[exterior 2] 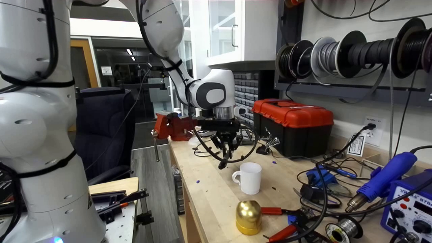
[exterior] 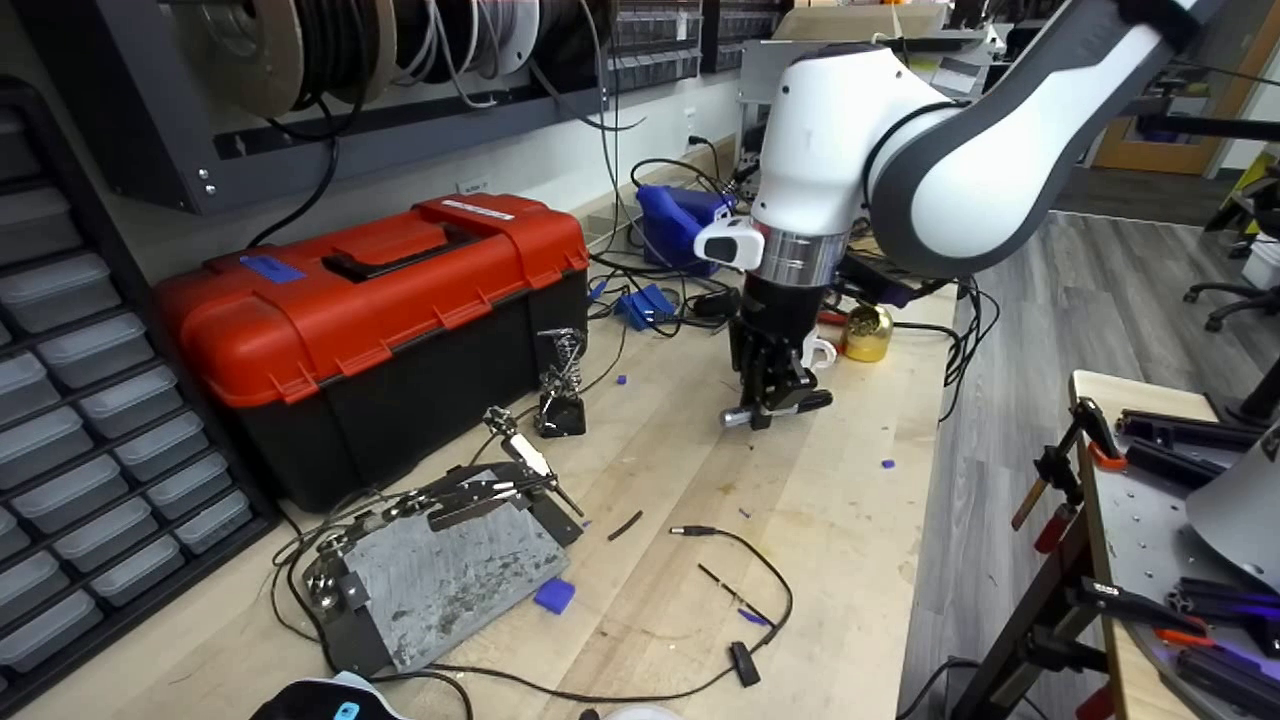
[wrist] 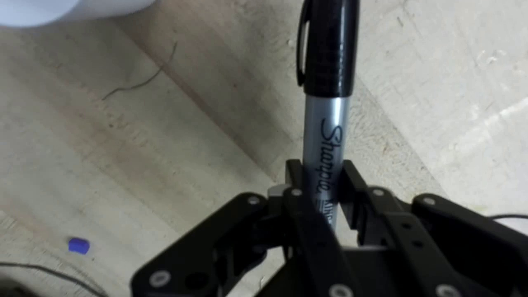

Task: Put the marker inside the mug cup

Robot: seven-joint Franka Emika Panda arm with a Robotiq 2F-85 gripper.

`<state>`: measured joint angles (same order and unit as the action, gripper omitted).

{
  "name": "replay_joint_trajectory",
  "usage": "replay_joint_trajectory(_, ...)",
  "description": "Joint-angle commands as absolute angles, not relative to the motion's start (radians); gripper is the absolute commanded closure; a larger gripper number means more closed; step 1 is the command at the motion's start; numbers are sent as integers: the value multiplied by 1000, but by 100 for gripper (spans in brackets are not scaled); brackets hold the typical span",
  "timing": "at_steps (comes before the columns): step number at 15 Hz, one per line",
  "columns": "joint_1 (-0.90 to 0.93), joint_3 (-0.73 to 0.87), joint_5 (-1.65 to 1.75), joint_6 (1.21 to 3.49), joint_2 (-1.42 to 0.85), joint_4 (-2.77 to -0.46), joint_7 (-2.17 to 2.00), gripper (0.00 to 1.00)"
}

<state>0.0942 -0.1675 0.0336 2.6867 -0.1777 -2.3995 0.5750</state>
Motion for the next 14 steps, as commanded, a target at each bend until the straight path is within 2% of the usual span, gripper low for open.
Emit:
replay_joint_trajectory(1, 94, -162, 94, 2623, -100, -2365, 538, 94)
replay_joint_trajectory(14, 43, -59, 96, 2701, 17, -2274, 560, 94)
